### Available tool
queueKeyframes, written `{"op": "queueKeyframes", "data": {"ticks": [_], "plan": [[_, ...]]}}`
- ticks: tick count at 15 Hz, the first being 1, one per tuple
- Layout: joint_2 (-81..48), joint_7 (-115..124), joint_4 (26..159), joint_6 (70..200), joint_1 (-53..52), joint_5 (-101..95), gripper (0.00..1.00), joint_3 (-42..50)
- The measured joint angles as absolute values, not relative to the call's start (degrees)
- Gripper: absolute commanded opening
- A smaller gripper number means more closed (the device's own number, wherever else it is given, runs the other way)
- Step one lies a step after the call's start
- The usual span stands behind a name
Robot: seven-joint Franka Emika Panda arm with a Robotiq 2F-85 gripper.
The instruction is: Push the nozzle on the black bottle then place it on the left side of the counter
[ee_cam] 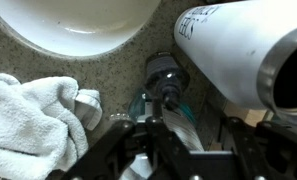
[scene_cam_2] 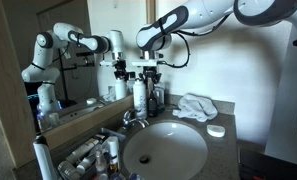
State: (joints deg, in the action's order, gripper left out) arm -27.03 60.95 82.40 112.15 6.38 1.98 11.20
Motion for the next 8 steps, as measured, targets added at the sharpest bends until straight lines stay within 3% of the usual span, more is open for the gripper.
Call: {"op": "queueKeyframes", "data": {"ticks": [3, 8], "plan": [[-26.7, 60.9, 82.4, 112.1, 6.4, 2.0, 0.99, 11.2], [-26.6, 60.9, 82.6, 112.1, 6.4, 2.0, 1.0, 11.2]]}}
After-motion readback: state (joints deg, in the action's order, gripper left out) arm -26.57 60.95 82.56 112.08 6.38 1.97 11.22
